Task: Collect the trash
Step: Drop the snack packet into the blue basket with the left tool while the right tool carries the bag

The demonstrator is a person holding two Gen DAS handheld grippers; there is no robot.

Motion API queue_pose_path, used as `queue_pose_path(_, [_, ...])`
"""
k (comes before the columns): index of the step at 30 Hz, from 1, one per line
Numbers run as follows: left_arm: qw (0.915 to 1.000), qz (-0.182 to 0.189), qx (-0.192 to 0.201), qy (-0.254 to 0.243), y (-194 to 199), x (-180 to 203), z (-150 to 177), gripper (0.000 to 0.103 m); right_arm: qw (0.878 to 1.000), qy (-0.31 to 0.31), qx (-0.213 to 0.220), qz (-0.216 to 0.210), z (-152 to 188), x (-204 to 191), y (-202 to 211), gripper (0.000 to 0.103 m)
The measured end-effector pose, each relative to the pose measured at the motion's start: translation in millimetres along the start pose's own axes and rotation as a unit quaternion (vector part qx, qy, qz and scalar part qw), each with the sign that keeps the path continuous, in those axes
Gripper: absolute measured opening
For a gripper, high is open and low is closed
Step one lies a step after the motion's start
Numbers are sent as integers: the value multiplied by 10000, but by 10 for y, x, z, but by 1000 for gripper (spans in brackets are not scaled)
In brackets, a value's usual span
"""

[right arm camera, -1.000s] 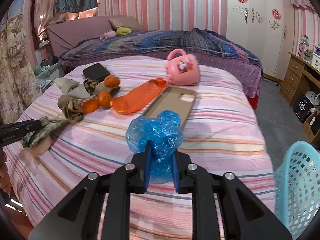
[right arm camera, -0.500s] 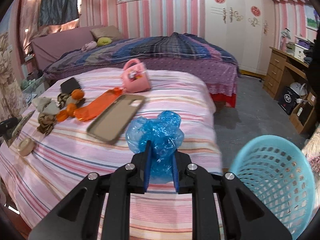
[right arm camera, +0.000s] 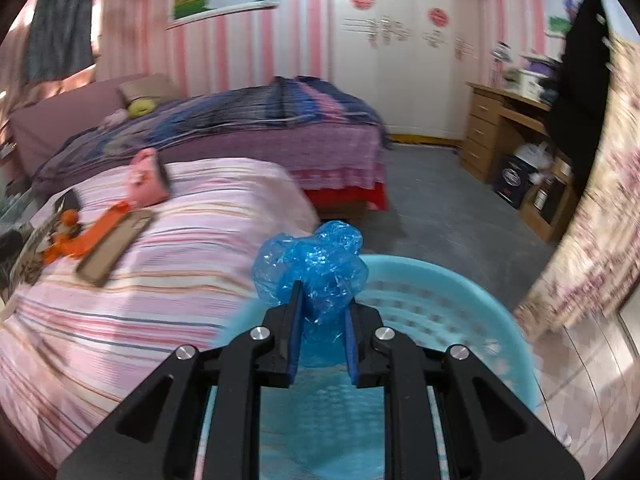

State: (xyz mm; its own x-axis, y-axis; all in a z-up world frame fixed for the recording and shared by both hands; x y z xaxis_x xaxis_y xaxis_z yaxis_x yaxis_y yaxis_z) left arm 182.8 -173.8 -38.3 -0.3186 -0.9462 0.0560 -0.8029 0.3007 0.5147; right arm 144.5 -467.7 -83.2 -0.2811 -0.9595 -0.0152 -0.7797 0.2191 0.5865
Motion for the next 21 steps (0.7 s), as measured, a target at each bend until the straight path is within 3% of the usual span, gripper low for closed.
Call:
queue_pose_path(4, [9995,292,-87,-130,-199,536,71,16,9988,-199,-18,443,88,529,-24,18])
queue_pose_path(8, [9980,545,-84,-310,-312,1026,126,16,9974,-297,10,657,150,810,-9,18])
queue_pose_path(17, [9919,1003,-53,-781,-437,1932,201,16,9970,-395,59,666,216,975,10,18])
queue_pose_path(21, [9899,1087,-130,-900,-500,2117,262,19,9965,-431,82,710,235,1010,6,18])
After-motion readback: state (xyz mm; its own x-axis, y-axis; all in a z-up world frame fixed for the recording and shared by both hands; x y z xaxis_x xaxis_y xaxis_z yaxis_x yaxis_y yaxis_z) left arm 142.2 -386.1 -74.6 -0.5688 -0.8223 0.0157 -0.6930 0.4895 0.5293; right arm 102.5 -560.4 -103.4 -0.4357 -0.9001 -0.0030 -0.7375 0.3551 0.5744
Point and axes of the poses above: each gripper's, at about its wrist camera, not at the fingertips, and y roughly against the way its jaws point, x to its right, z to its underside, the point moved 9 cm from there along -y, roughly the way its jaws point, and after that the axes turned 2 degrees about z, right-handed, at the moved point
